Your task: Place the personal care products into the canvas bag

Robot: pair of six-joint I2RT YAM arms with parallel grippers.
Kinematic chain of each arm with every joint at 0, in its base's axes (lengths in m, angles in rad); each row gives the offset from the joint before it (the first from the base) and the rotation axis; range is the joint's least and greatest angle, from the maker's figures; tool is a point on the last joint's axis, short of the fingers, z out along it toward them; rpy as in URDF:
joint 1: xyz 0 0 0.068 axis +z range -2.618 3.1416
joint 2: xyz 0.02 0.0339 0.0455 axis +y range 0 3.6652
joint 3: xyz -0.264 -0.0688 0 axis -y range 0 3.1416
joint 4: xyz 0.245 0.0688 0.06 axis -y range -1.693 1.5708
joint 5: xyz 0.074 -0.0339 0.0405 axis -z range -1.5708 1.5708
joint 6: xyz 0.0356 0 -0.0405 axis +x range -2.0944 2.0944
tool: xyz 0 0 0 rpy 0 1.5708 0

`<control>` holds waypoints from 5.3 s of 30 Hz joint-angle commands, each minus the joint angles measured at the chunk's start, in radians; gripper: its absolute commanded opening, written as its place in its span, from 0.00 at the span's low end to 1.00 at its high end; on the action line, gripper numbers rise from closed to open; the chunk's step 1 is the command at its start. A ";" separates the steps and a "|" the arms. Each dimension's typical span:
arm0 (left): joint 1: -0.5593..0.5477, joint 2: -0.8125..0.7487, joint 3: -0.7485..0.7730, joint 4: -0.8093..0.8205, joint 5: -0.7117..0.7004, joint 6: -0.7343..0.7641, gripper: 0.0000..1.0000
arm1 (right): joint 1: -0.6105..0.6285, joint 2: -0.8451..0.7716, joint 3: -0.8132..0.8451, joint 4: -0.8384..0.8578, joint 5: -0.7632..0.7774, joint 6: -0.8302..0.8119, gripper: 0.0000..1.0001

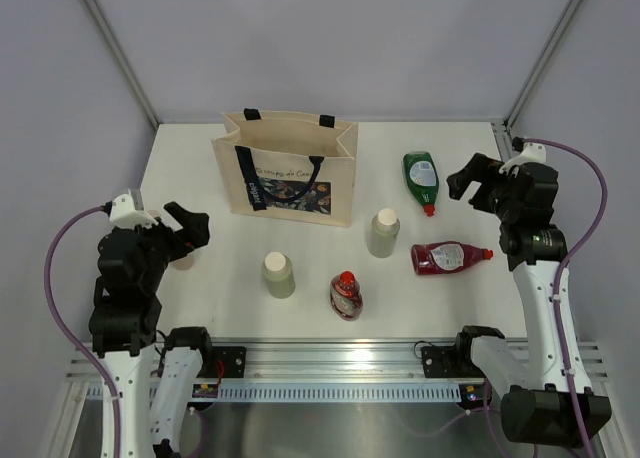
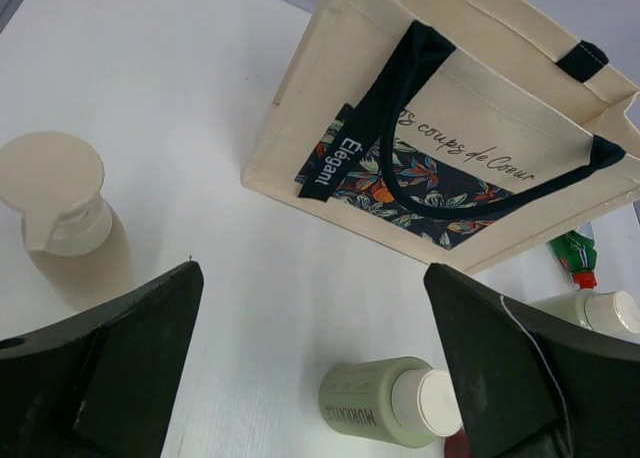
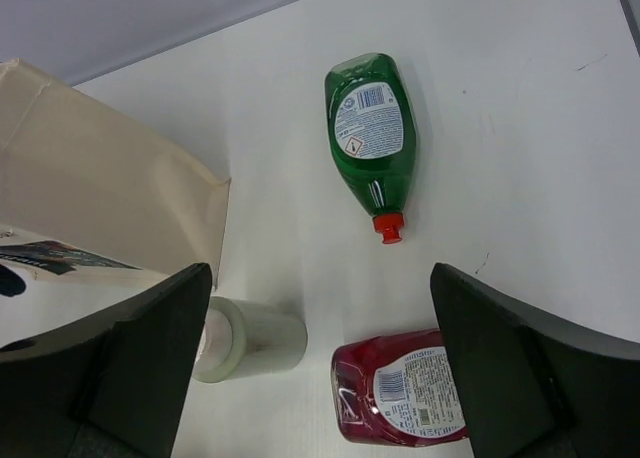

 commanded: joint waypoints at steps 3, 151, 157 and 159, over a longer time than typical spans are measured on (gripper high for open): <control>-0.004 -0.026 0.068 -0.132 -0.068 -0.092 0.99 | -0.003 -0.023 0.035 0.001 -0.186 -0.196 1.00; 0.167 0.831 -0.205 0.952 0.107 0.284 0.13 | 0.040 0.023 0.030 -0.367 -0.940 -0.913 1.00; 0.153 0.835 -0.254 0.960 0.054 0.281 0.25 | 0.040 0.012 0.028 -0.367 -0.940 -0.915 0.99; 0.141 0.835 -0.262 0.961 0.043 0.282 0.31 | 0.040 0.011 0.028 -0.367 -0.943 -0.913 1.00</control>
